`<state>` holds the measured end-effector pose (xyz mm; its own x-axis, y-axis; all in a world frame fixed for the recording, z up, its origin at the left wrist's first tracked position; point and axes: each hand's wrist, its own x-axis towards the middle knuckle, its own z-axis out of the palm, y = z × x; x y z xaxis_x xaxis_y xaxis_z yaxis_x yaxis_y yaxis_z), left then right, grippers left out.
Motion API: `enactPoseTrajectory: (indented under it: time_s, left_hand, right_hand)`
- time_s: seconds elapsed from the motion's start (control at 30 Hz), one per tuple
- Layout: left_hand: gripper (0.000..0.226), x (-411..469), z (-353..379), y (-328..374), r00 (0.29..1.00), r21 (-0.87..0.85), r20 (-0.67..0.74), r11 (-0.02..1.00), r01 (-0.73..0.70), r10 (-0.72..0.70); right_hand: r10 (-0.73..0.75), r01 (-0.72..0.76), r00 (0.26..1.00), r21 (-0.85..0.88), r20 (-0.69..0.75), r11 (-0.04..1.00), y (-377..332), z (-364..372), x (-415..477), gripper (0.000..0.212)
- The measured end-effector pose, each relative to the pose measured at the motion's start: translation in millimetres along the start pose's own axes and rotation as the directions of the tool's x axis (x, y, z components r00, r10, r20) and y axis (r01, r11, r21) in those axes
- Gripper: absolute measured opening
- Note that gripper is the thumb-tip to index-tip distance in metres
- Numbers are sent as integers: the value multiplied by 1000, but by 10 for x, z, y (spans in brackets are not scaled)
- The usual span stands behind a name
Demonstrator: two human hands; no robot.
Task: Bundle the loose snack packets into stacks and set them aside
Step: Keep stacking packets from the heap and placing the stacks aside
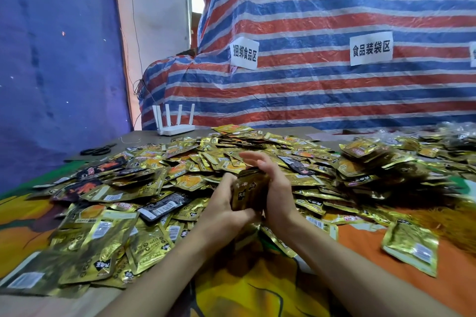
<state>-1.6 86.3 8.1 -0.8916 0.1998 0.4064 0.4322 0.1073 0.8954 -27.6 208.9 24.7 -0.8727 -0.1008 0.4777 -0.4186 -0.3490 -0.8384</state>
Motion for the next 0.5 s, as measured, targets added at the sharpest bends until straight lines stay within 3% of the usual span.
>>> enactPoseTrajectory:
  time_s: [0.1, 0.2, 0.33, 0.43, 0.5]
  left_hand:
    - [56, -12, 20, 22, 999, 8, 24, 999, -34, 34]
    - [34, -24, 6, 30, 999, 47, 34, 998, -38, 36]
    - [36, -37, 19, 21, 998, 38, -62, 999, -21, 23]
    - [32, -43, 3, 46, 996, 66, -88, 997, -25, 31]
    - [35, -43, -18, 49, 996, 48, -92, 999, -11, 15]
  right_hand:
    - [-1, -1, 1000, -74, -20, 997, 34, -31, 13, 36]
    - [53, -52, 999, -241, 1, 969, 4, -40, 13, 48]
    - [-65, 101, 995, -600, 82, 794, -132, -89, 69, 57]
    - [-59, 50, 998, -699, 11, 713, -248, -238, 63, 47]
    - [-37, 25, 999, -833, 5, 552, -376, -456, 60, 40]
